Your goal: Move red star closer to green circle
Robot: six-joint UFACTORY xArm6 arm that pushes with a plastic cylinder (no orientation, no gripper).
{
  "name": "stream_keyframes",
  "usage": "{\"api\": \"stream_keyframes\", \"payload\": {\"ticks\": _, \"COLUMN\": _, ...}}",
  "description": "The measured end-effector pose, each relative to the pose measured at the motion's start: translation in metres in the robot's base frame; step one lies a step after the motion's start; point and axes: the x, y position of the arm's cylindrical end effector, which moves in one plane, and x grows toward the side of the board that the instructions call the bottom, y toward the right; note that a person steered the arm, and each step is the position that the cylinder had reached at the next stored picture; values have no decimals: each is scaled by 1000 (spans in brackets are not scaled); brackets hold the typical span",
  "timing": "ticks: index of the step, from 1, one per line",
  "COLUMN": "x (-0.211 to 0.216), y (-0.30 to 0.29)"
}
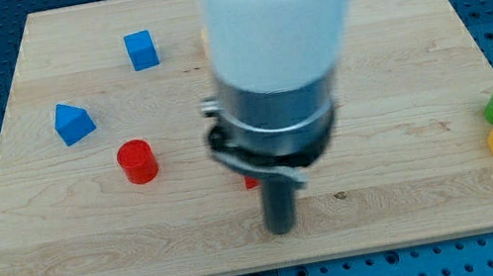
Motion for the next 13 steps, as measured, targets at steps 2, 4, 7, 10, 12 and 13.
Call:
{"api": "stream_keyframes", "payload": {"ticks": 2, "x": -48, "y": -53}}
{"api": "stream_keyframes", "payload": {"ticks": 4, "x": -49, "y": 3}}
{"api": "stream_keyframes", "payload": {"ticks": 7, "x": -60, "y": 31}}
{"api": "stream_keyframes", "payload": {"ticks": 10, "x": -78, "y": 32}}
{"api": "stream_keyframes", "payload": {"ticks": 12, "x": -86, "y": 41}}
{"api": "stream_keyframes", "payload": {"ticks": 13, "x": -95, "y": 46}}
